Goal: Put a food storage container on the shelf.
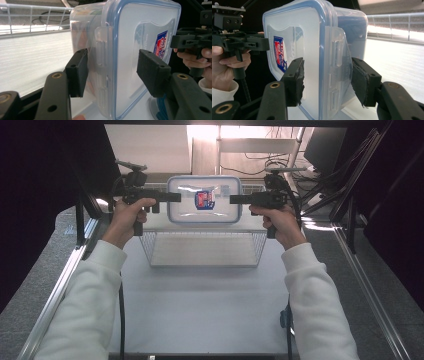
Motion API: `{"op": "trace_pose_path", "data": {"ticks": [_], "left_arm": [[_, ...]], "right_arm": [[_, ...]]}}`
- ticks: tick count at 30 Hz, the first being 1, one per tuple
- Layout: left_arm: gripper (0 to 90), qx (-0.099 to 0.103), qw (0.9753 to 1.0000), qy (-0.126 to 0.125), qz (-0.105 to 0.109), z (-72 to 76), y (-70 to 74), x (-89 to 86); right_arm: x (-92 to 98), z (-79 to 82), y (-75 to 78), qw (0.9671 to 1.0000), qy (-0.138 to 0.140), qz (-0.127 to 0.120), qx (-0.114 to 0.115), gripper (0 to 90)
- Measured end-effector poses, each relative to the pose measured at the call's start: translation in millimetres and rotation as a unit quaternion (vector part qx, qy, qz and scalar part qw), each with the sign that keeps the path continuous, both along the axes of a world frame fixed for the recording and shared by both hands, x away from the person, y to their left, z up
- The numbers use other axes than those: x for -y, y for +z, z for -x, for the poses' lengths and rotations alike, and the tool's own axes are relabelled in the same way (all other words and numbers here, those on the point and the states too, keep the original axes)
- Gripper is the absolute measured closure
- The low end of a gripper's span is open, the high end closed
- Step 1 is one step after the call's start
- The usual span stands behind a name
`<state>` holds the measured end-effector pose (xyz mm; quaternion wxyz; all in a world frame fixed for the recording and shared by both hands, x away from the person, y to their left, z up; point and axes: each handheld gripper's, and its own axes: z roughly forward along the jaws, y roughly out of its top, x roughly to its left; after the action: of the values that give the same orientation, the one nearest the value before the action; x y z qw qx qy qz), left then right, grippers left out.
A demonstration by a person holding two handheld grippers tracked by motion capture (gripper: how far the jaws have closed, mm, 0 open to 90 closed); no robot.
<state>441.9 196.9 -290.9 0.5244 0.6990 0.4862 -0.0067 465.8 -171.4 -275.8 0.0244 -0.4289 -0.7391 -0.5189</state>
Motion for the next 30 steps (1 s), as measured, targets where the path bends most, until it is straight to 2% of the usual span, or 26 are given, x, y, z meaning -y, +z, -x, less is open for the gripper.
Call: {"op": "trace_pose_path", "data": {"ticks": [6,9,11,14,17,18,22,26,27,28,30], "left_arm": [[43.0,-0.016,0.9999,-0.001,-0.001,-12.3,-9.9,3.2],[43.4,-0.02,0.9997,0.007,0.012,-15.7,-10.4,3.9],[43.5,-0.023,0.9995,0.01,0.016,-18.8,-11.0,3.5],[43.6,-0.034,0.999,0.013,0.028,-25.9,-13.2,1.4],[43.5,-0.039,0.9988,0.014,0.026,-29.4,-12.9,1.8],[43.5,-0.041,0.9987,0.015,0.026,-31.2,-13.2,1.7],[43.1,-0.052,0.9979,0.016,0.034,-37.0,-15.6,0.4],[43.2,-0.065,0.9964,0.025,0.048,-42.2,-19.0,-0.6],[43.1,-0.065,0.9962,0.027,0.05,-42.9,-19.6,-0.5],[43.1,-0.067,0.996,0.029,0.052,-43.9,-20.2,-0.6],[42.7,-0.072,0.9953,0.031,0.057,-46.1,-21.9,-0.8]], "right_arm": [[2.1,-15.0,-14.6,0.9997,-0.011,-0.002,-0.022,45.5],[3.5,-18.1,-17.5,0.9993,-0.014,-0.012,-0.031,45.6],[3.4,-22.0,-18.8,0.9987,-0.021,-0.019,-0.042,45.5],[2.1,-25.6,-17.4,0.9981,-0.027,-0.016,-0.053,44.5],[-0.3,-30.7,-16.4,0.9962,-0.04,-0.012,-0.076,43.3],[-0.3,-30.7,-16.4,0.9962,-0.04,-0.012,-0.076,43.3],[-2.8,-39.0,-15.2,0.9921,-0.059,-0.016,-0.11,42.2],[-5.5,-42.4,-14.9,0.9899,-0.073,-0.014,-0.12,40.5],[-8.0,-44.0,-14.7,0.9881,-0.085,-0.013,-0.128,39.5],[-8.0,-44.0,-14.7,0.9881,-0.085,-0.013,-0.128,39.5],[-9.5,-46.1,-15.4,0.9853,-0.099,-0.015,-0.138,38.8]]}}
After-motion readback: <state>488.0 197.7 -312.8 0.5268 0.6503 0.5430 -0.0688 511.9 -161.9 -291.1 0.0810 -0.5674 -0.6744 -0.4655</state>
